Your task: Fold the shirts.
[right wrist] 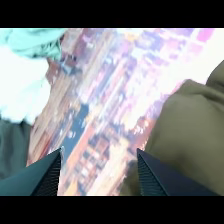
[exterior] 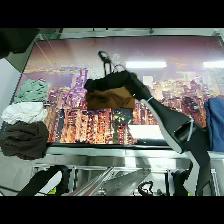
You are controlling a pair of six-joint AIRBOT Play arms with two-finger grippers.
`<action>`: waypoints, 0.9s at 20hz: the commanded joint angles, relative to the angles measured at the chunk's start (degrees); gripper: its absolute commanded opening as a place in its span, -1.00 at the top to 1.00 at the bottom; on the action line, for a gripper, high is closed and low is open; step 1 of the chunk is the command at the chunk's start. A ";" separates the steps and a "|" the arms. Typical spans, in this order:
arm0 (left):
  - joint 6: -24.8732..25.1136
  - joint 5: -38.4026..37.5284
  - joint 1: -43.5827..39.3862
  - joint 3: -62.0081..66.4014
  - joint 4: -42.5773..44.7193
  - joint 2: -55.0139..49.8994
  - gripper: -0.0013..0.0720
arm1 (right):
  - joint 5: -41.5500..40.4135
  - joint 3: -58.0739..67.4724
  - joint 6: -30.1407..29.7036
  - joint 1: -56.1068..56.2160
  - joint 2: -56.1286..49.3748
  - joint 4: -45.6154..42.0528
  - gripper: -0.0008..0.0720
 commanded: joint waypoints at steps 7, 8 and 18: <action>1.99 -0.74 -0.50 -3.85 -0.42 -0.96 0.92 | -31.58 -1.22 8.74 -29.05 9.97 -11.58 -1.00; 2.03 -0.33 -2.01 -2.62 -0.39 -2.12 0.92 | -33.73 -3.30 8.98 -31.08 9.22 -11.54 -1.00; 2.34 2.62 -11.93 7.06 0.00 -12.50 0.92 | -28.33 -14.97 1.11 -25.86 -1.99 -1.99 -0.98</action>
